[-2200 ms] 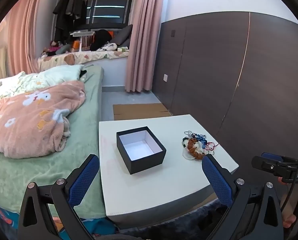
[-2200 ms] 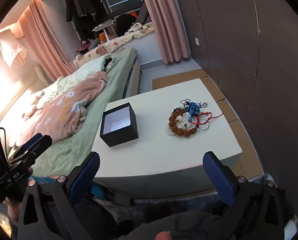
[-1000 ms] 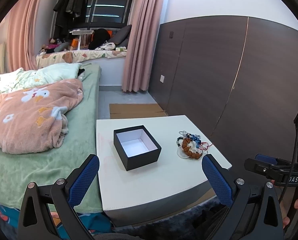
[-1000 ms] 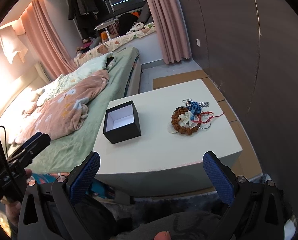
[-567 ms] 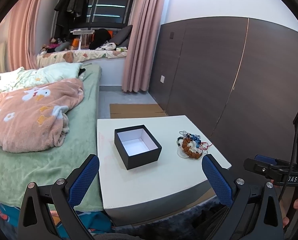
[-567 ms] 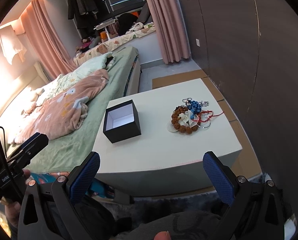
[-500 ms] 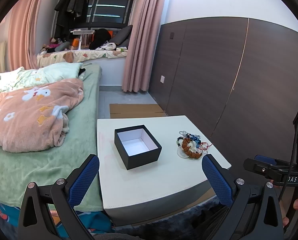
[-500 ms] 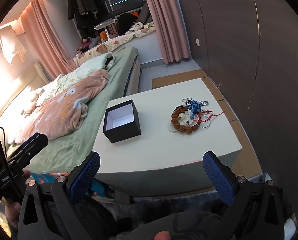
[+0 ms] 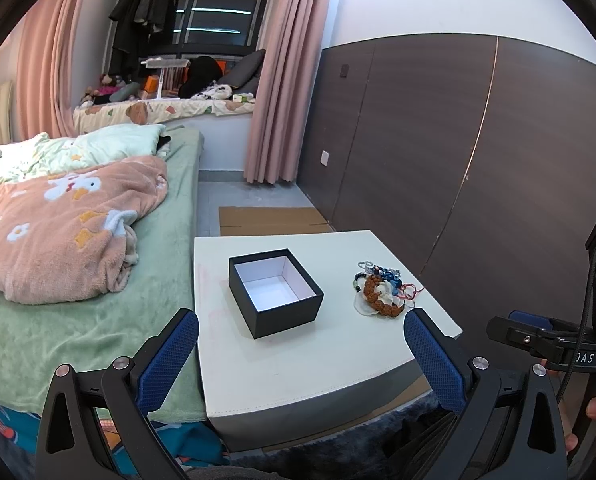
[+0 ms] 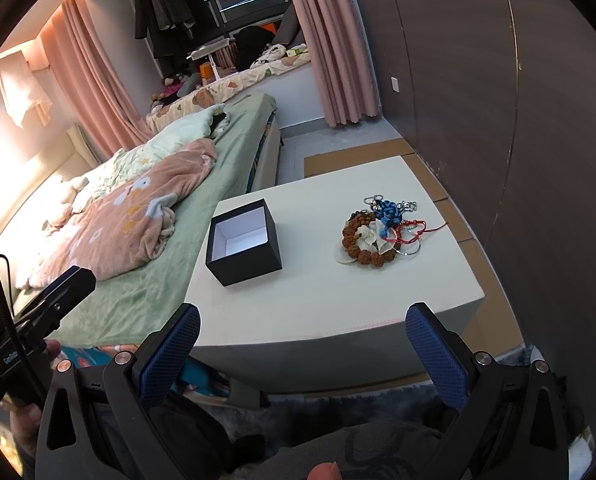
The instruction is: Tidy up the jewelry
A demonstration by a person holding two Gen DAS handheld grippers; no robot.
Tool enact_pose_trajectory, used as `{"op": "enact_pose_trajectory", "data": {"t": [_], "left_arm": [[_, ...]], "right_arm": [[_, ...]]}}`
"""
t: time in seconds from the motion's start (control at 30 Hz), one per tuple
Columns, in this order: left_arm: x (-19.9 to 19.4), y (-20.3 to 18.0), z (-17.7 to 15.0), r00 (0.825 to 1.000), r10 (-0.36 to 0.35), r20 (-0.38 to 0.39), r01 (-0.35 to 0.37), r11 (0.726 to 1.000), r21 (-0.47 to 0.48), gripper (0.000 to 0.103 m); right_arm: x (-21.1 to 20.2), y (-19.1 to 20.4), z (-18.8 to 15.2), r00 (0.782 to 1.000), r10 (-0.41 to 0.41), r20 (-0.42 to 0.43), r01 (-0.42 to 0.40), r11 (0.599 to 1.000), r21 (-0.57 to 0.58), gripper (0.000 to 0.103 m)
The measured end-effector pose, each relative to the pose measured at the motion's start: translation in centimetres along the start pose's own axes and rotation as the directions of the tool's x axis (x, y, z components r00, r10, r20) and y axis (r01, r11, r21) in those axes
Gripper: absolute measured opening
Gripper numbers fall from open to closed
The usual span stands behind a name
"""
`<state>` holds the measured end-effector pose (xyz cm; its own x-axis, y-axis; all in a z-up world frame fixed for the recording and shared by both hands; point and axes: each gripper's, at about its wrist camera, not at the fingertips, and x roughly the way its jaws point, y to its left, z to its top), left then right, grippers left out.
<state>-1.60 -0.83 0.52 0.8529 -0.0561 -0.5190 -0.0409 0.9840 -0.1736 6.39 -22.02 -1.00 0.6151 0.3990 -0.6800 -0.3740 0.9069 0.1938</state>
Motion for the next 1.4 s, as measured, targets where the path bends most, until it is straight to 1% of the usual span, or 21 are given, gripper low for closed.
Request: {"op": "enact_pose_trajectory", "data": {"t": [0.03,0.07,0.63,0.8,0.97,1.07,1.2,1.33,1.4], "left_arm": [[-0.1,-0.2,0.0,1.0,0.0,0.0,0.0,1.0,0.001,0.102],[0.4,1.0,0.1,1.0,-0.001,0.004,0.001,1.0,-0.004,0.102],[0.3,1.0,0.0,1.0,-0.005,0.006,0.005,1.0,-0.005,0.102],[0.7,1.2,-0.3,1.0,-0.016,-0.011,0.016,1.0,-0.017,0.102],[1.9,1.6,-0.7,0.999,-0.029,-0.027,0.028,0.999,-0.018,0.102],[2.4,2.0,-0.7,0.998,-0.045,-0.035,0.044,0.999,-0.026,0.102],[3.5,2.7,-0.4,0.996,-0.065,-0.066,0.062,0.997,-0.04,0.102],[3.8,2.9,0.1,0.993,-0.111,-0.046,0.107,0.992,-0.071,0.102],[4.3,2.7,0.4,0.992,-0.116,-0.047,0.112,0.991,-0.069,0.102]], "right_arm": [[0.0,0.0,0.0,1.0,0.0,0.0,0.0,1.0,0.0,0.103],[0.0,0.0,0.0,1.0,-0.001,0.0,0.001,1.0,0.0,0.103],[0.2,-0.2,-0.1,1.0,-0.005,-0.003,0.005,1.0,0.0,0.103],[0.5,-0.6,-0.5,1.0,-0.022,-0.009,0.022,1.0,0.002,0.103],[1.1,-0.9,-0.4,0.999,-0.028,-0.023,0.029,1.0,0.012,0.103],[1.5,-1.2,-0.2,0.999,-0.02,-0.035,0.021,0.999,0.028,0.103],[2.2,-2.1,0.0,0.999,-0.019,-0.045,0.021,0.998,0.058,0.103],[2.9,-3.7,0.2,0.998,0.0,-0.057,0.006,0.994,0.112,0.103],[3.4,-4.6,0.3,0.998,0.022,-0.06,-0.013,0.989,0.144,0.102]]}}
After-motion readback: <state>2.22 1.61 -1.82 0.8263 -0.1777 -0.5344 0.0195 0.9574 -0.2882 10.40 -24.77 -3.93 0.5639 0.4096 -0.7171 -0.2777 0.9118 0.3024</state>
